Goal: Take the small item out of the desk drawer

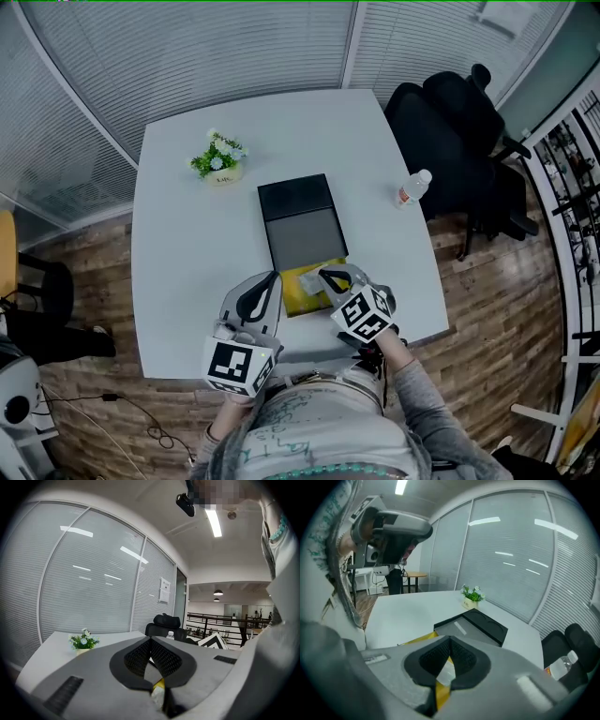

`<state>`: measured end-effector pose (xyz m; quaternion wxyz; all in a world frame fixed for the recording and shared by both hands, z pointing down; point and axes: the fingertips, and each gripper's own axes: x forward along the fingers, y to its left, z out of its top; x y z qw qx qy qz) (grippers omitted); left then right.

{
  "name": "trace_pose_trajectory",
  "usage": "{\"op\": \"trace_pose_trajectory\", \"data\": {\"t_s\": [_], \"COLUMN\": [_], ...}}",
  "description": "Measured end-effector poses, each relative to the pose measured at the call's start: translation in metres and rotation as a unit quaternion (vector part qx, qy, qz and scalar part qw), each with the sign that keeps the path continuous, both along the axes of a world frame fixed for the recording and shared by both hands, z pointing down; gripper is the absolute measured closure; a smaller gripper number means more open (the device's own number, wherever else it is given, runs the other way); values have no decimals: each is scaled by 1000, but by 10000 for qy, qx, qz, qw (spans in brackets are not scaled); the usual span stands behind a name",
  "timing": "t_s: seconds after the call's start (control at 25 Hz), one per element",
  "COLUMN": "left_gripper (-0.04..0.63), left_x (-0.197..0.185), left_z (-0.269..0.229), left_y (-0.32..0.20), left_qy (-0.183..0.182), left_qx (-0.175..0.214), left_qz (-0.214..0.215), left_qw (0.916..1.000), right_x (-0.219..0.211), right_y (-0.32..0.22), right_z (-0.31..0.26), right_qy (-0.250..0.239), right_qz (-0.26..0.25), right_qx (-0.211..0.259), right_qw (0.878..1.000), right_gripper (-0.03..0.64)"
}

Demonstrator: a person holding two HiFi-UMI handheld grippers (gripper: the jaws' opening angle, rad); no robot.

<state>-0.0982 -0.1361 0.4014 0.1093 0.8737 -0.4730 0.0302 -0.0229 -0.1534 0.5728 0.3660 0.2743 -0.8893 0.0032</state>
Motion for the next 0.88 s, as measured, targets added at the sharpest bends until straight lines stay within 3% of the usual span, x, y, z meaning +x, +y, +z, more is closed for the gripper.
{"op": "trace_pose_trajectory", "data": {"t_s": [0.44,0.88], "left_gripper": [598,598], "left_x": [-17,-29], "left_z": [17,31], "left_y": [-7,-14], "left_qy": [92,150], "left_qx": [-168,-390], "left_qz": [-79,-91], "left_qw": [9998,9991], "right_x": [-4,-3], "right_y": [0,-2], "right_z": [69,116], "right_qy": [704,1398], "right_qz": [-468,-726], "right_qx": [-1112,-1596], "right_qw": [9902,9745], "right_gripper": [594,548]}}
